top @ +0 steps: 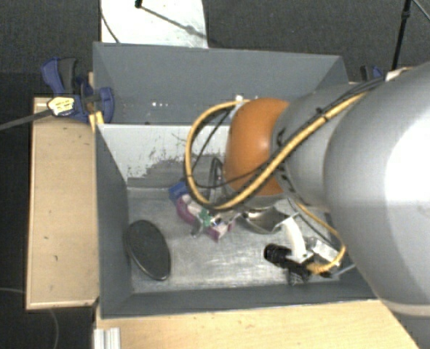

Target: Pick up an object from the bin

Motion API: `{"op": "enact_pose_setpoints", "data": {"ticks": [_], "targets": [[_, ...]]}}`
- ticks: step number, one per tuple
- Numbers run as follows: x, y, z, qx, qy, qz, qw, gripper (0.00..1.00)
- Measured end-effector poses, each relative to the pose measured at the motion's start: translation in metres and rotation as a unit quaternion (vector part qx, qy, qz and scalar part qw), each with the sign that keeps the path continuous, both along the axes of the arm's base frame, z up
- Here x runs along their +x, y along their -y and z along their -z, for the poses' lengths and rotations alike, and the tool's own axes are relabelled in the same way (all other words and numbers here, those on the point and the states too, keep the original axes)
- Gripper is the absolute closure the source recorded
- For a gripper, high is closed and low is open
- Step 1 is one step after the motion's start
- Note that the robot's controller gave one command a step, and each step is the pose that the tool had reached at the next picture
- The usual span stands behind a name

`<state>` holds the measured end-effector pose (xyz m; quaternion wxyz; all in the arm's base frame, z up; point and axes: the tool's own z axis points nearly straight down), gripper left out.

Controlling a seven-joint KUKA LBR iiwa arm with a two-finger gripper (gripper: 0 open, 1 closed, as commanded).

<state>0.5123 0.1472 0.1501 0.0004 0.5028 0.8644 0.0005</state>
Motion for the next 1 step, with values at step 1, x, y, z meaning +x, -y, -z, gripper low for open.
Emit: {"op": "enact_pose_setpoints", "data": {"ticks": [1], "targets": [[0.001, -0.0001, -0.0493, 0.0, 0.0009, -0.004, 1.0, 1.0]]}}
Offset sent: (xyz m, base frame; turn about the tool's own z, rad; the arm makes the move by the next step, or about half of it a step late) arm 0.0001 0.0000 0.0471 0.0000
